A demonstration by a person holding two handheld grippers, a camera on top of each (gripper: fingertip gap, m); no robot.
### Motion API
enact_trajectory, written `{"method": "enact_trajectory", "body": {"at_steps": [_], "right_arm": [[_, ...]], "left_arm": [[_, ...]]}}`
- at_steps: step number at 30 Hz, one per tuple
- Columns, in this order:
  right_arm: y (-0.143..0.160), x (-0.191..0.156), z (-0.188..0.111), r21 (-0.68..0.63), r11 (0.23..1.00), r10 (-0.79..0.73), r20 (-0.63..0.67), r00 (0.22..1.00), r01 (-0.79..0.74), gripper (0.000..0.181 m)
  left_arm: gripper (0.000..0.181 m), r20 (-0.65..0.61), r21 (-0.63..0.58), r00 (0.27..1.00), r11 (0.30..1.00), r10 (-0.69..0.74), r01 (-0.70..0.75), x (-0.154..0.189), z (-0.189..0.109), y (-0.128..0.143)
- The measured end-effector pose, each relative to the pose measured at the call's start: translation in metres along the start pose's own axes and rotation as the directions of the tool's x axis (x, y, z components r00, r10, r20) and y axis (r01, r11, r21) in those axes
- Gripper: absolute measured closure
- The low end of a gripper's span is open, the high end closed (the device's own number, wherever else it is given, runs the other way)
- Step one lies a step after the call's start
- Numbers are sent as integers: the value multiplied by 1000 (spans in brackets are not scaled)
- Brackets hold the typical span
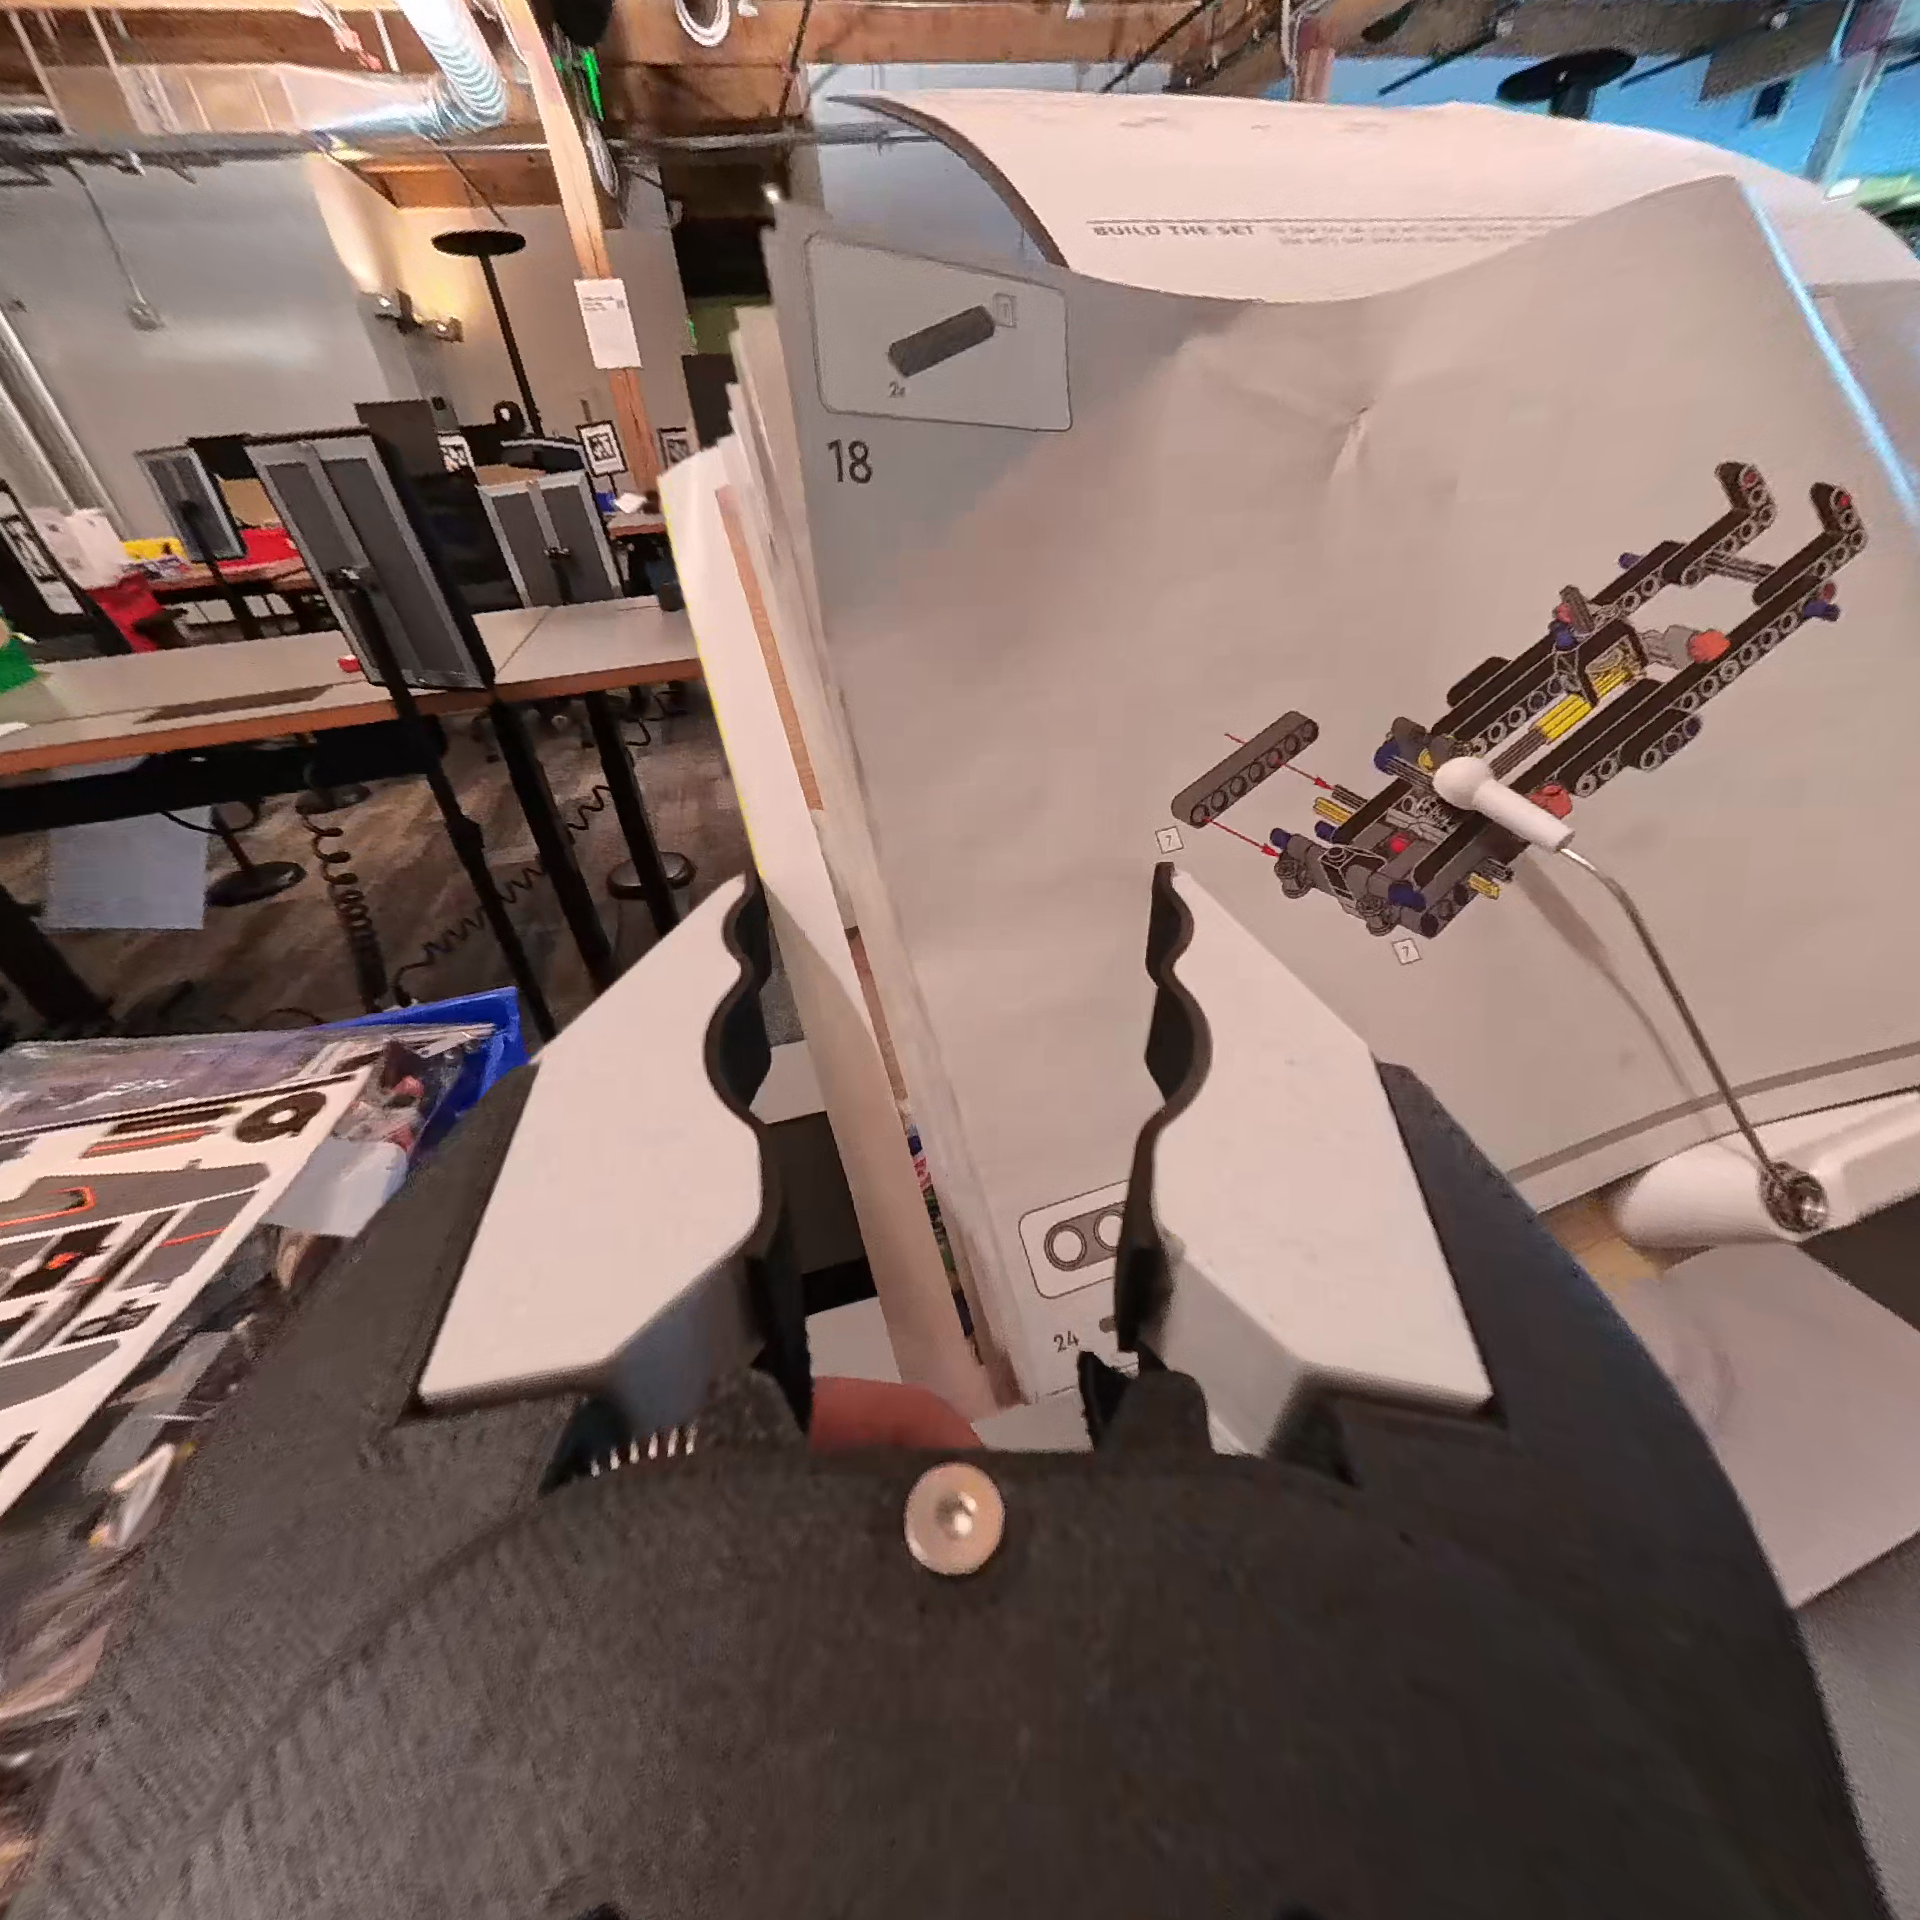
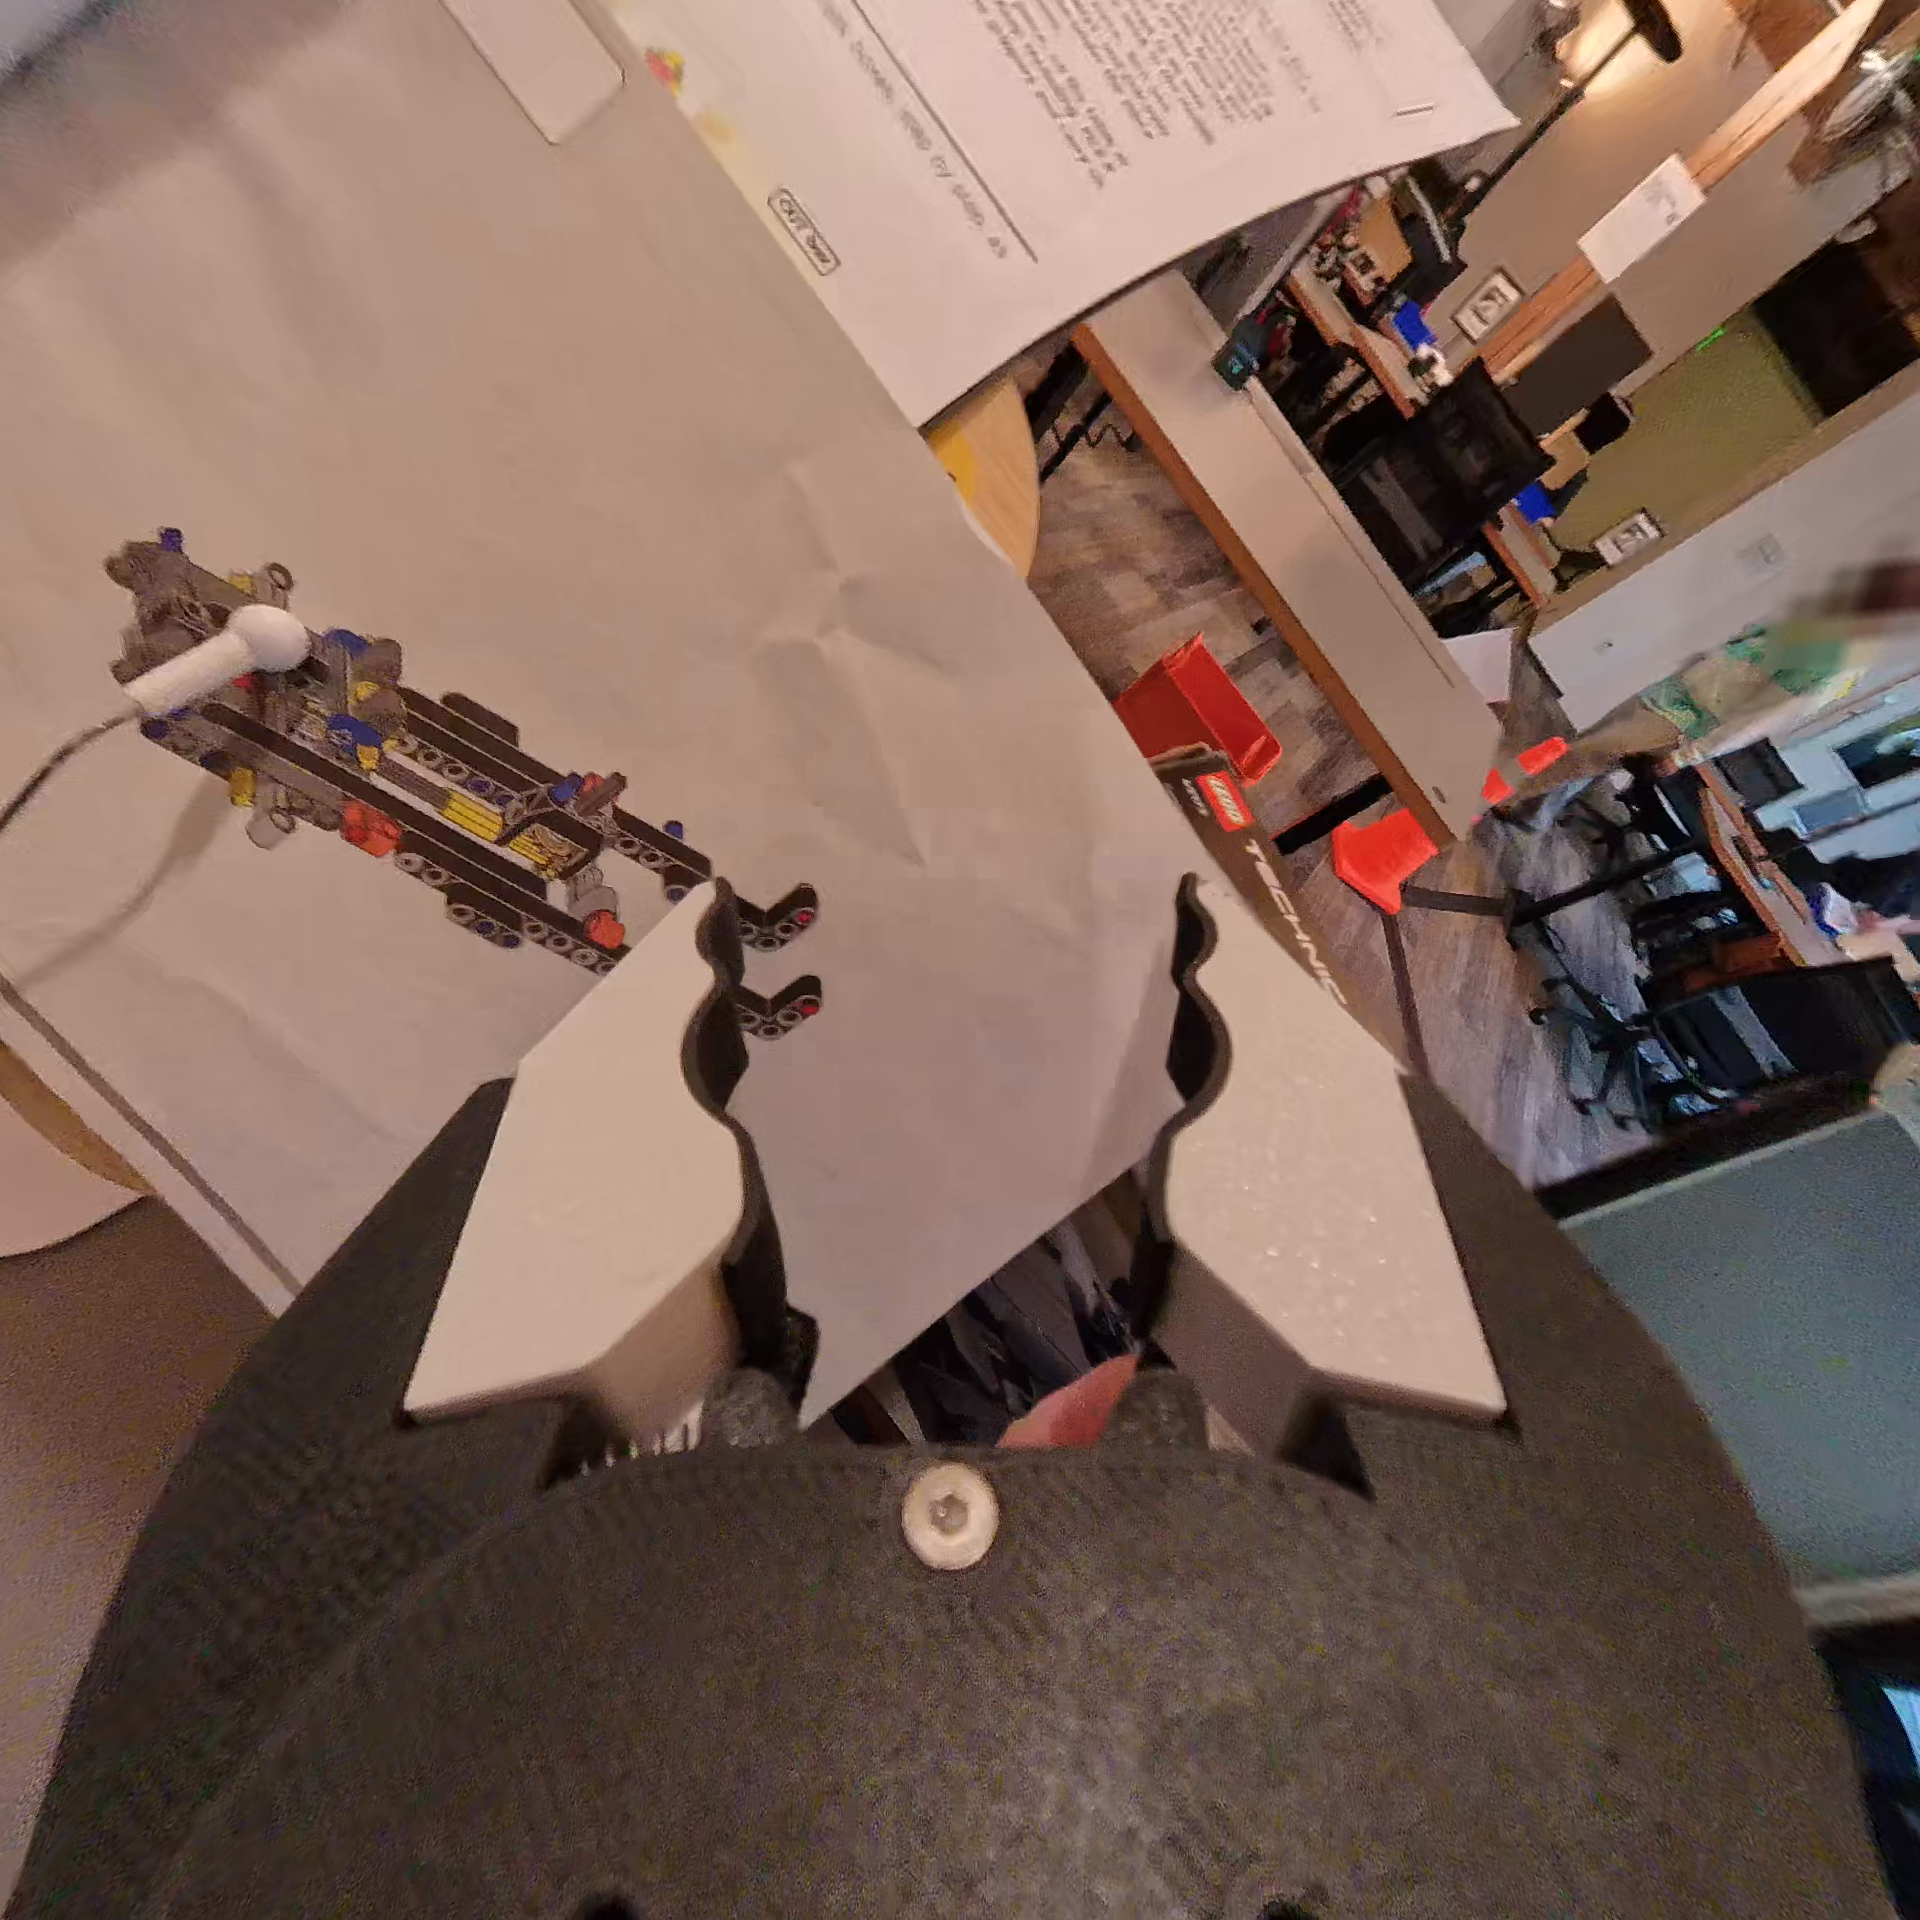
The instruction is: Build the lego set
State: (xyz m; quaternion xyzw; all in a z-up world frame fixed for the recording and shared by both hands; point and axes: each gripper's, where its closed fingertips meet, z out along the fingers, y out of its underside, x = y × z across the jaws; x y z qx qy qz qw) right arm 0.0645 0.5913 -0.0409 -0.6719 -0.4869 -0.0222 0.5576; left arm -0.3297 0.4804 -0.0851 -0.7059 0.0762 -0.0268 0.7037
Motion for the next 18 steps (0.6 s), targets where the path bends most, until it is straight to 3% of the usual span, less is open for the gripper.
{"method": "enact_trajectory", "body": {"at_steps": [14, 18], "right_arm": [[-1, -24, 4, 14, 999, 44, 167, 985, -47, 148], [-1, -28, 3, 3, 1000, -9, 165, 986, 9, 155]], "left_arm": [[111, -7, 8, 999, 999, -34, 34, 0, 0, 3], [111, -14, 10, 999, 999, -43, 43, 0, 0, 3]]}}
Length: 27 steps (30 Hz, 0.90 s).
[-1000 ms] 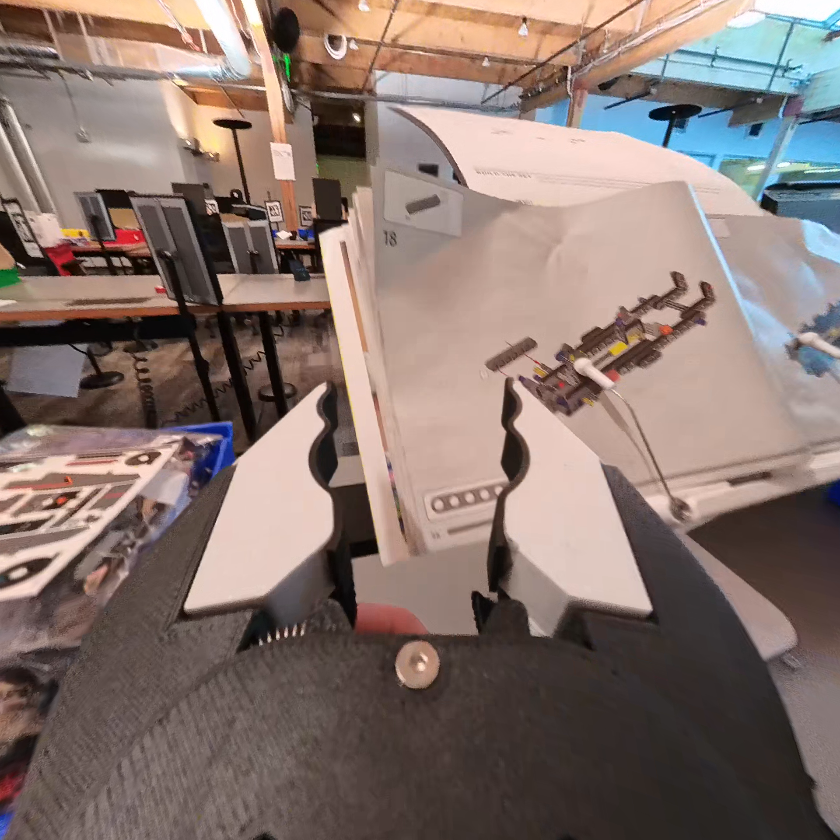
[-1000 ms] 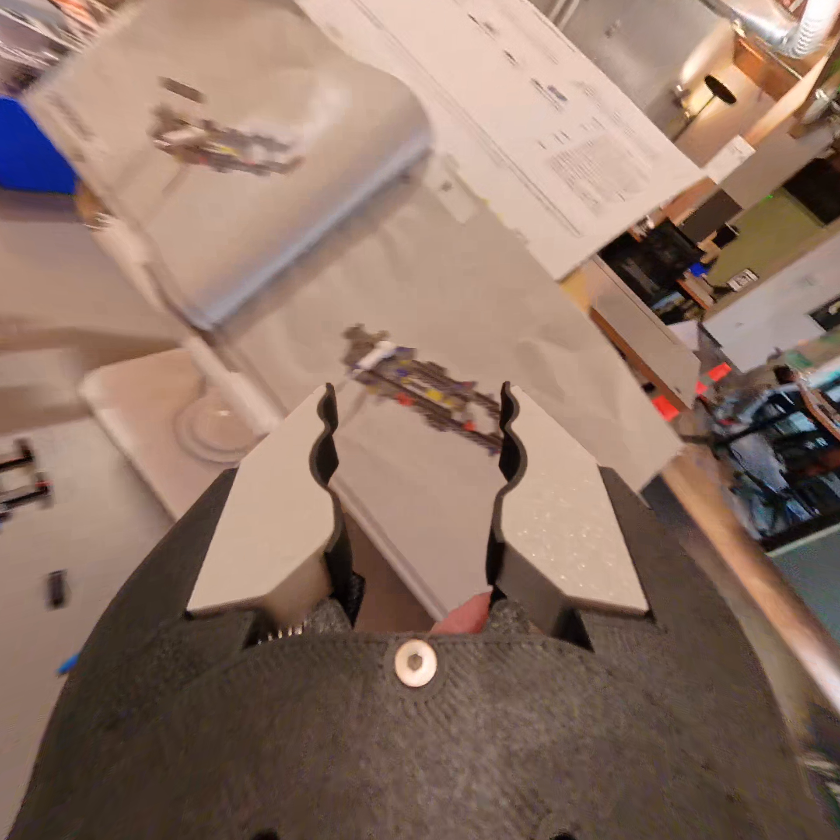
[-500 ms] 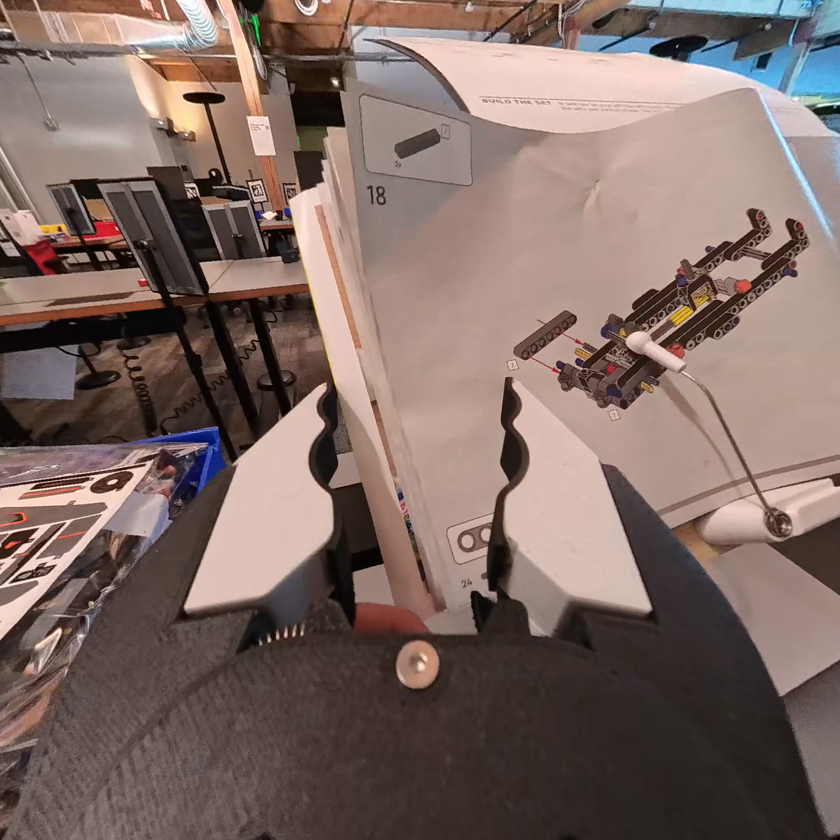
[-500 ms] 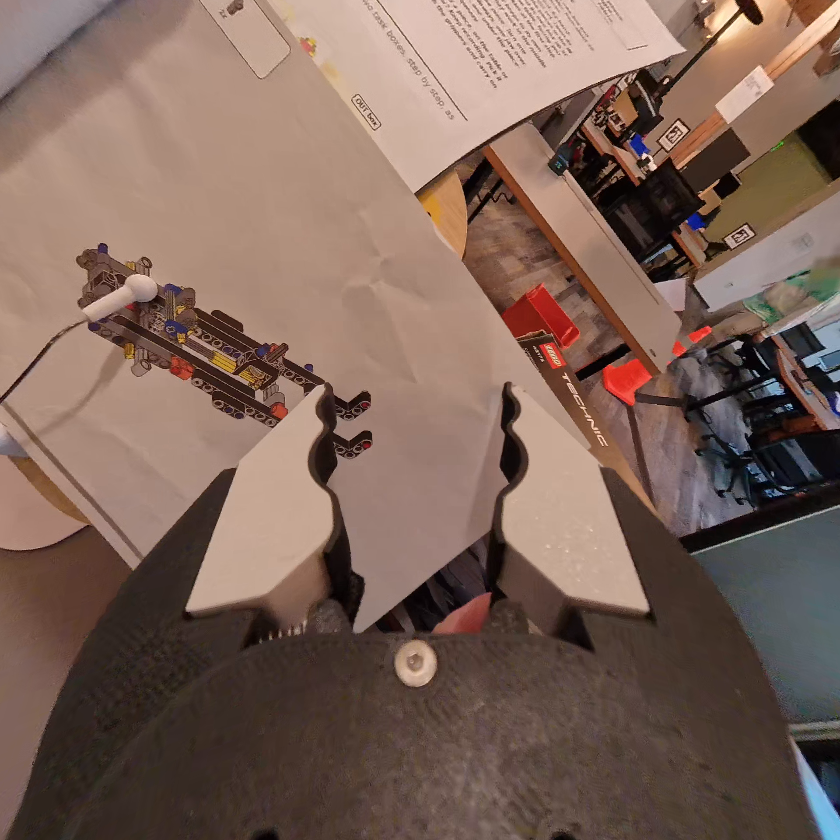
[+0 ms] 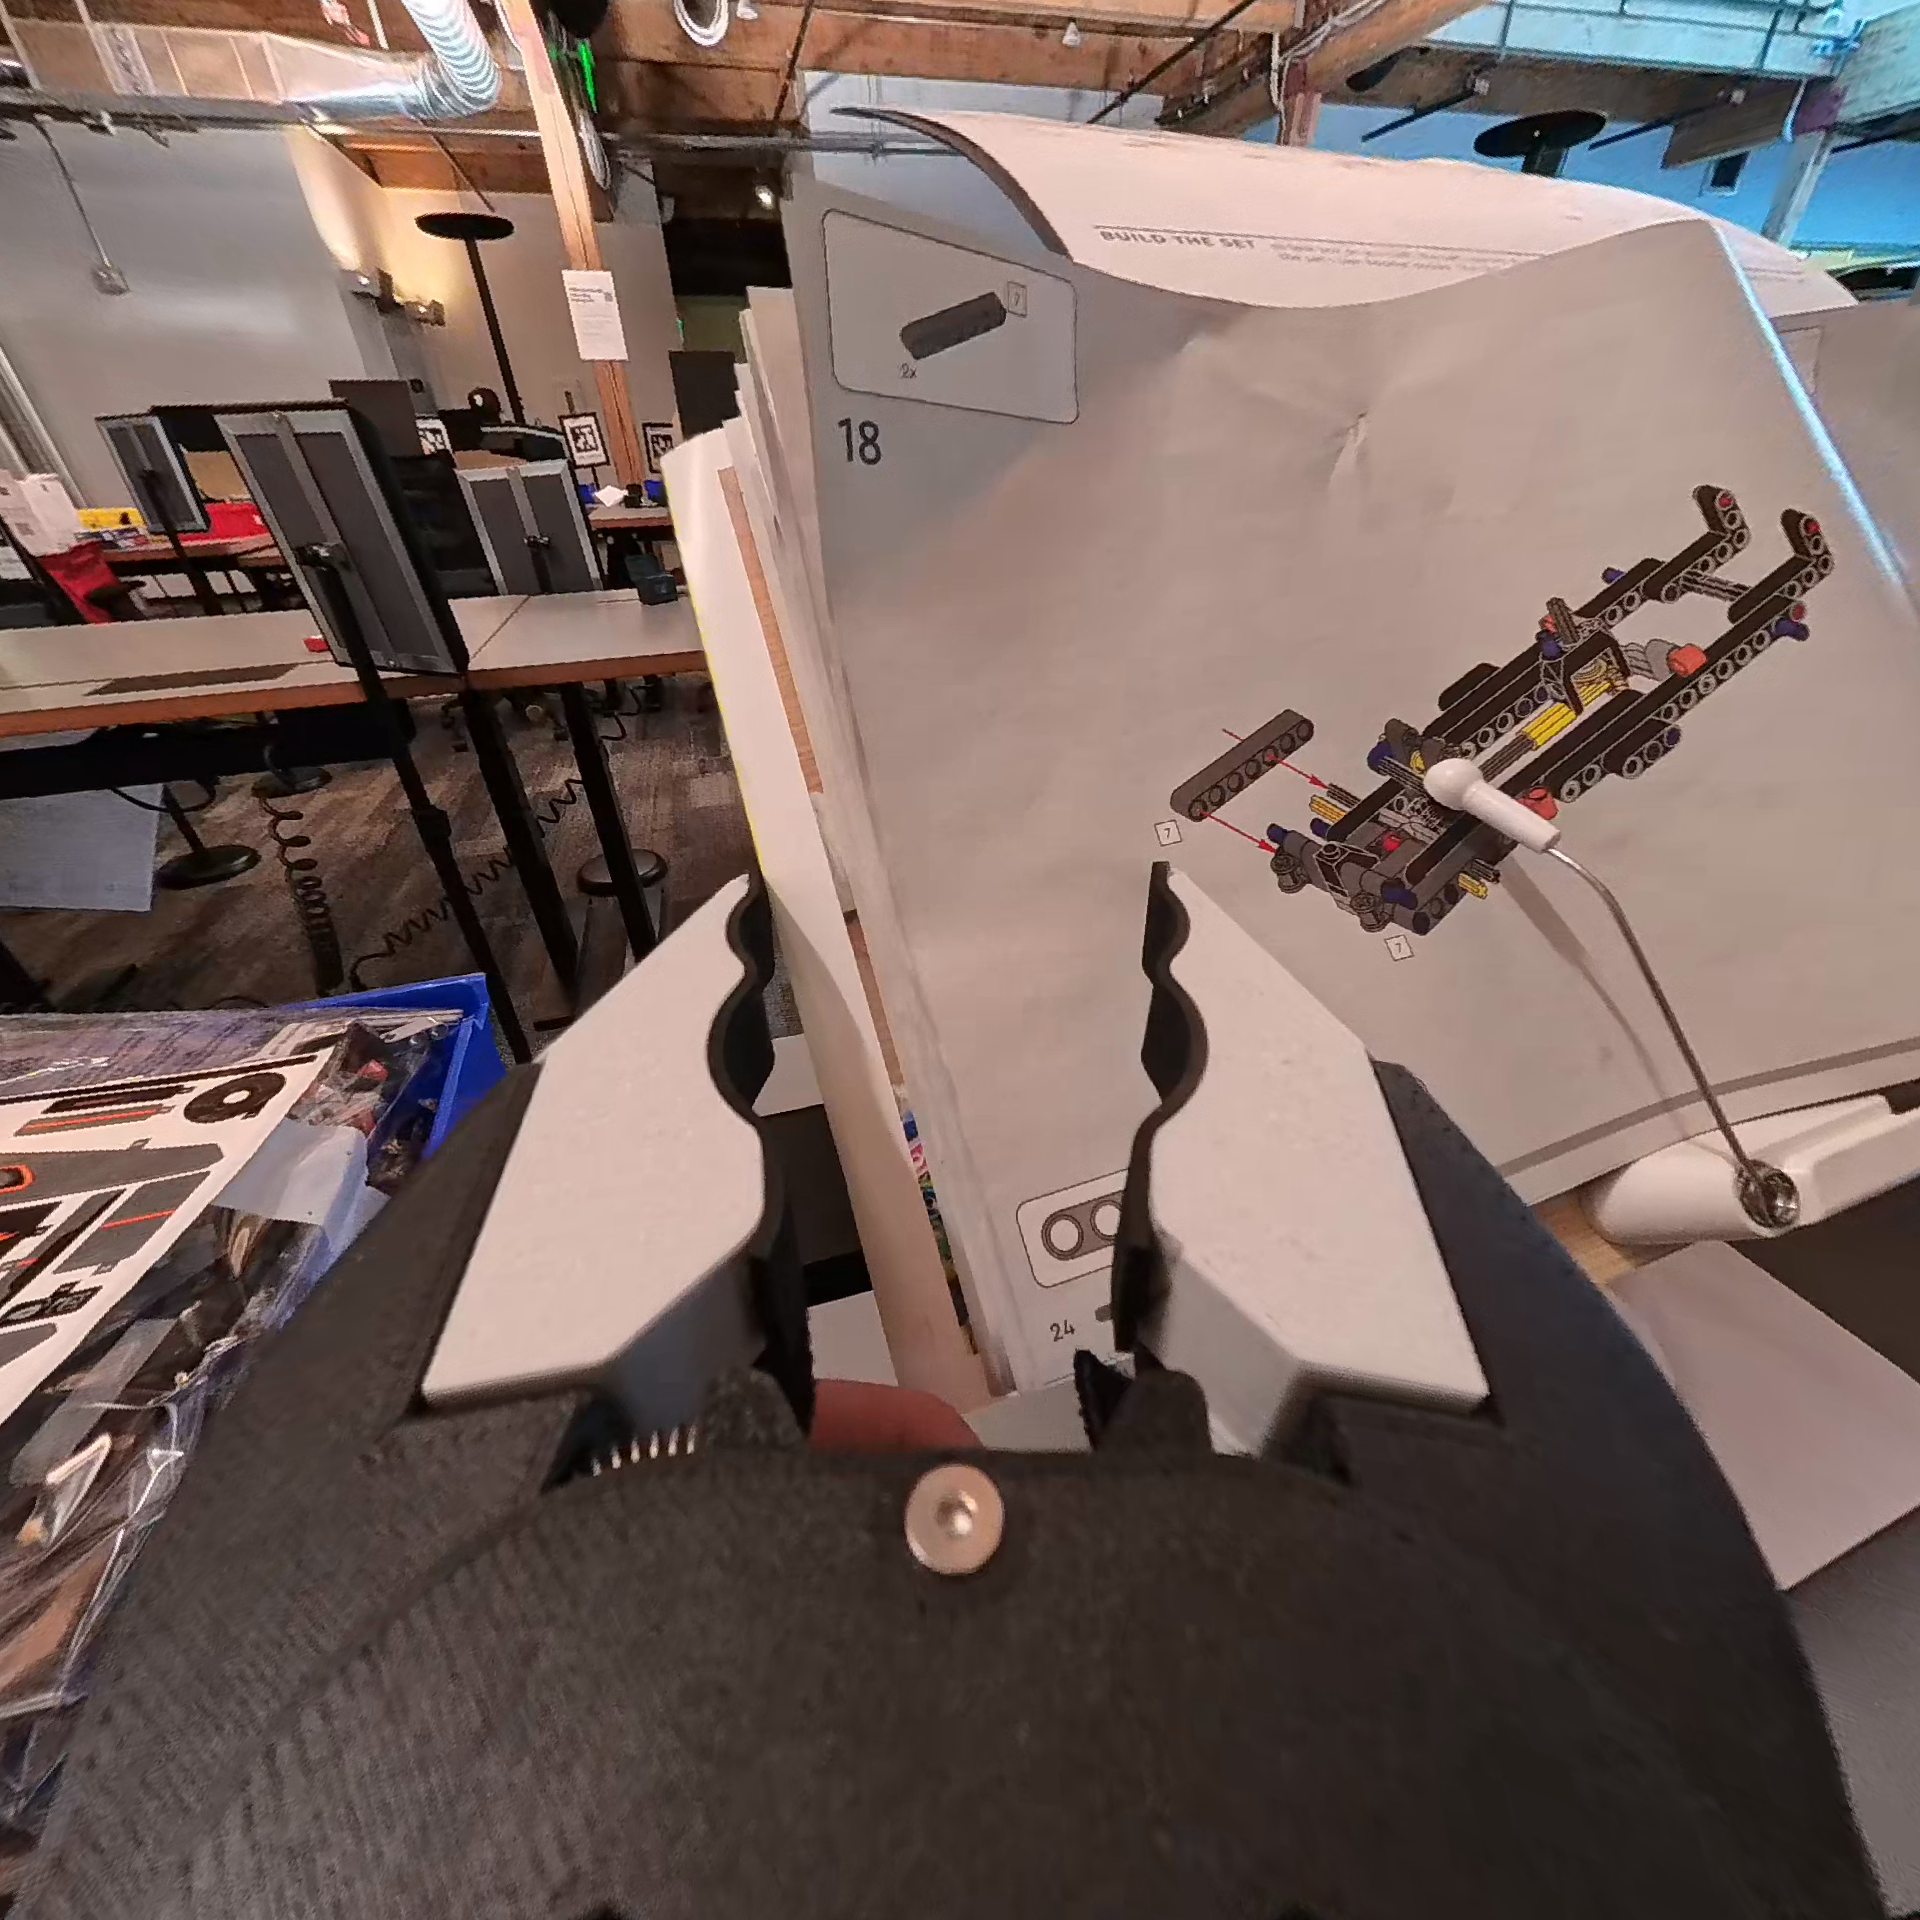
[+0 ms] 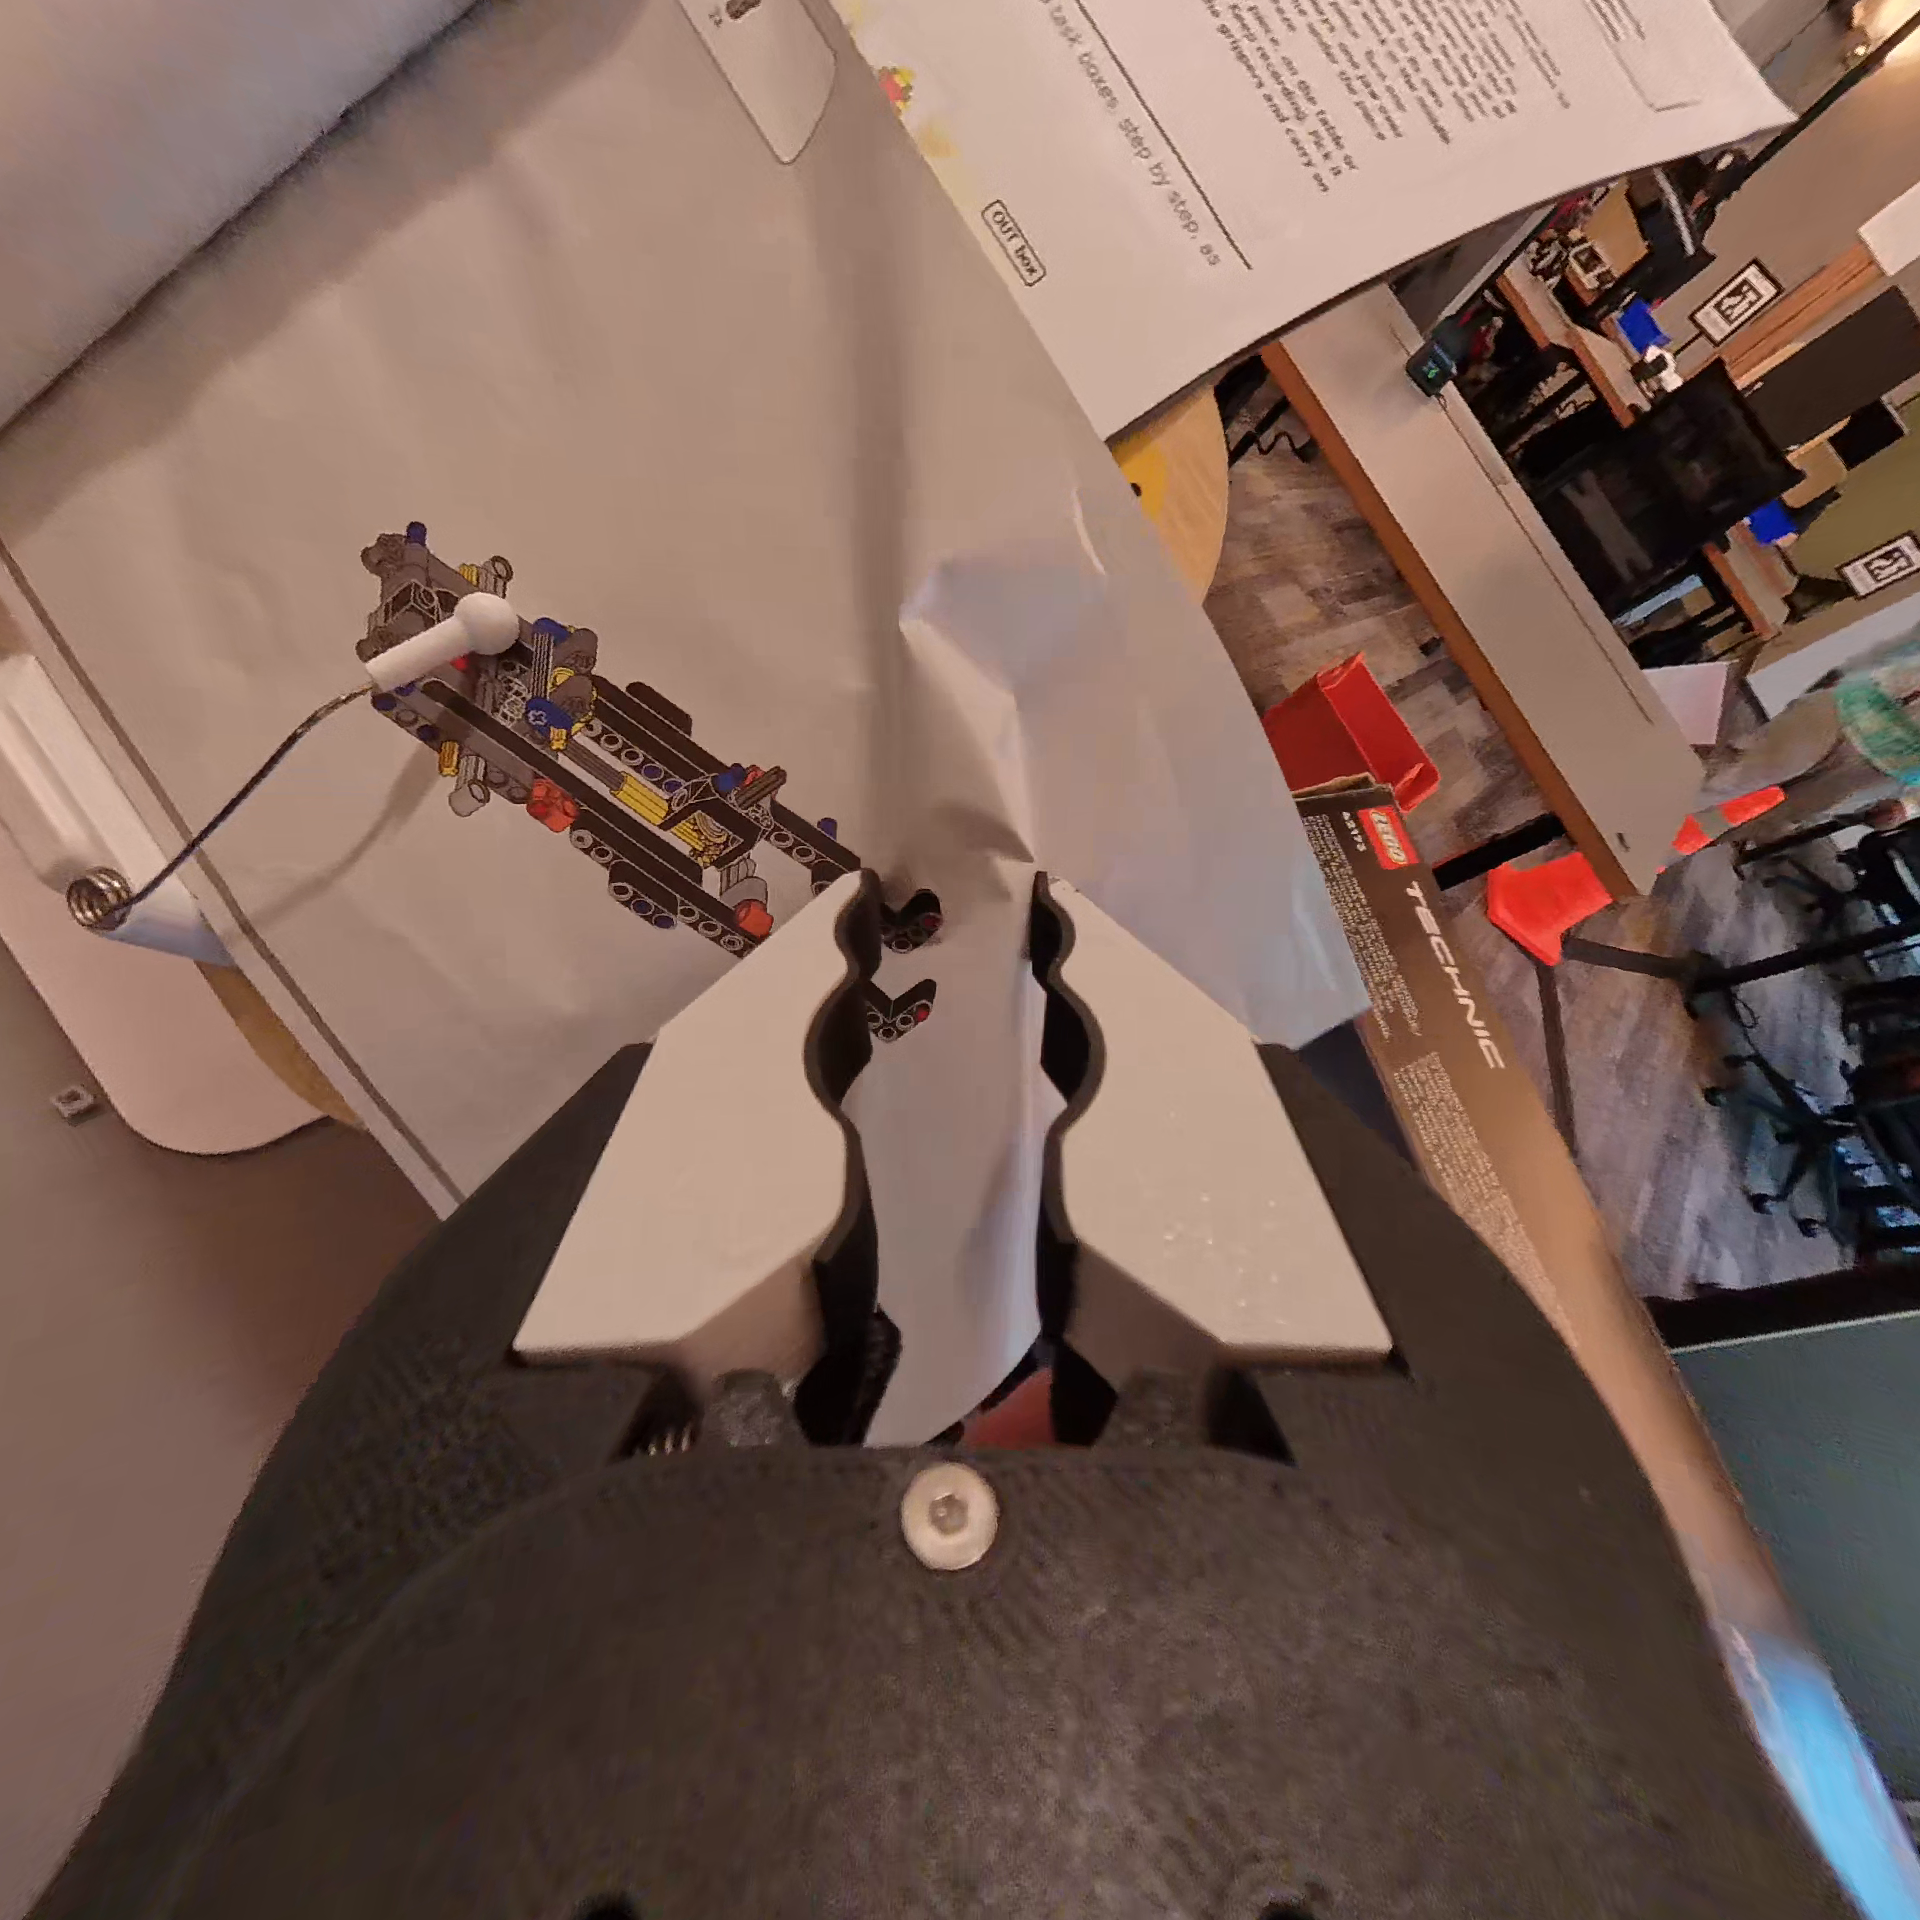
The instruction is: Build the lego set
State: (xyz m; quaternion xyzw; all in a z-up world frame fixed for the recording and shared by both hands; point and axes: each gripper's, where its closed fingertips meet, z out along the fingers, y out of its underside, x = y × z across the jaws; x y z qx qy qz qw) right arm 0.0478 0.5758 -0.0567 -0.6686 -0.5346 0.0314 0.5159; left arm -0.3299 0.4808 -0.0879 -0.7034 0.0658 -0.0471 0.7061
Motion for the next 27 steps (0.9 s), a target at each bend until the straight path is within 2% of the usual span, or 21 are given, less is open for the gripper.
{"method": "enact_trajectory", "body": {"at_steps": [12, 27], "right_arm": [[-14, -14, -22, -41, 993, -109, 41, 993, 111, 178], [-19, -18, -31, -16, 999, -51, 58, 997, 52, 177]], "left_arm": [[111, -3, -1, 1000, 1000, 0, 0, 0, 0, 0], [111, -13, -15, 1000, 1000, 1, -2, 1, -1, 1]]}}
